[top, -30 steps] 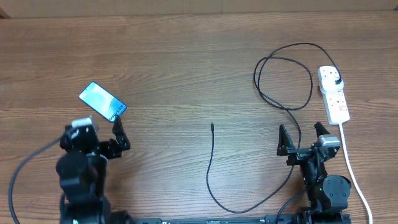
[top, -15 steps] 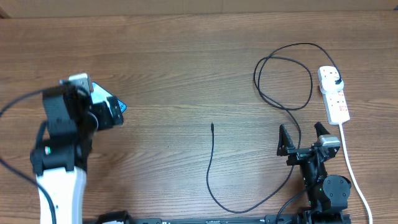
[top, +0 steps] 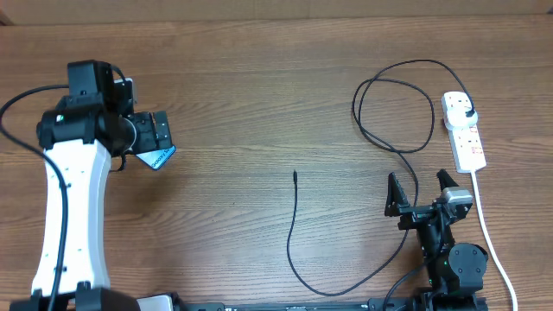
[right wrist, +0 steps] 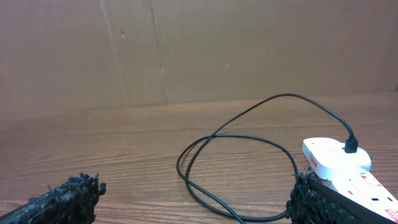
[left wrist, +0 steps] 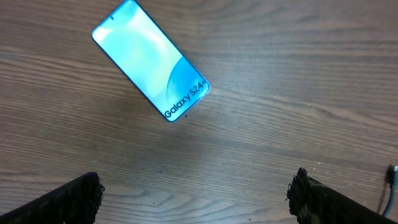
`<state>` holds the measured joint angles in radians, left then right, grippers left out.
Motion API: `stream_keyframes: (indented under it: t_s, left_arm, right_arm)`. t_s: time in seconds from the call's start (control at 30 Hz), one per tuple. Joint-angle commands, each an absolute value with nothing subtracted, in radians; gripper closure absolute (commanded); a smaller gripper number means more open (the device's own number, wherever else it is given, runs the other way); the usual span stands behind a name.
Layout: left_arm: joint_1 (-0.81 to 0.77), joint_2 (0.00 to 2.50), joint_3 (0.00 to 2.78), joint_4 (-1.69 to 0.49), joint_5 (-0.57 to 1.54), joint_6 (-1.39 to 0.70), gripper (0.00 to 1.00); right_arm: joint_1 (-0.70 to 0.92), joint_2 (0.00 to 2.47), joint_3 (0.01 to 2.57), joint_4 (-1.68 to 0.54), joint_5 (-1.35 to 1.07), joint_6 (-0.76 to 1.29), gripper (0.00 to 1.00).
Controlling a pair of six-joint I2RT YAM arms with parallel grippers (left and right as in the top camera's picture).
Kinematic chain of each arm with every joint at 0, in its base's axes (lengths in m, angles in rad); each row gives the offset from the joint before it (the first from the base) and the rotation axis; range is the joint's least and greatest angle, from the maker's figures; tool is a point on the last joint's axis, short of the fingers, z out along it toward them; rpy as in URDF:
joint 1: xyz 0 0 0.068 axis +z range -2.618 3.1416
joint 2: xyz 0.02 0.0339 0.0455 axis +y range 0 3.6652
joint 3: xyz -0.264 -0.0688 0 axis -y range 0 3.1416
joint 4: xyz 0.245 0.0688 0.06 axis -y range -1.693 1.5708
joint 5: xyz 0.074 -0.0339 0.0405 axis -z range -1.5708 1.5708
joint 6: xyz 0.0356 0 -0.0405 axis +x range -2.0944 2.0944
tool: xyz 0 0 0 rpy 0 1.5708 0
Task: Plug charger to phone and switch on socket
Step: 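Lower the left gripper and close it on the phone's bottom edge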
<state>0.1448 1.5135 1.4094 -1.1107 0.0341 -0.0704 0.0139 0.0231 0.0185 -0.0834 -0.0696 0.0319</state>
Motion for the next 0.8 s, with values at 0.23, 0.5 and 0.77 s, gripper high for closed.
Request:
stream_keyframes:
  t_s: [0.23, 0.5, 0.77]
  left_arm:
    - [0.150, 1.565, 1.437, -1.141, 0.109, -0.060, 0.00]
    - [0.150, 1.565, 1.437, -1.113, 0.138, -0.169, 0.00]
    - [0.150, 1.566, 1.439, -1.097, 0.007, -0.377, 0.00]
  right_arm:
    - [0.018, 0.012, 0.008, -0.081, -0.056, 0.028, 0.00]
    - [0.018, 0.012, 0.008, -0.081, -0.056, 0.028, 0.00]
    - [0.018, 0.012, 0.008, -0.081, -0.056, 0.028, 0.00]
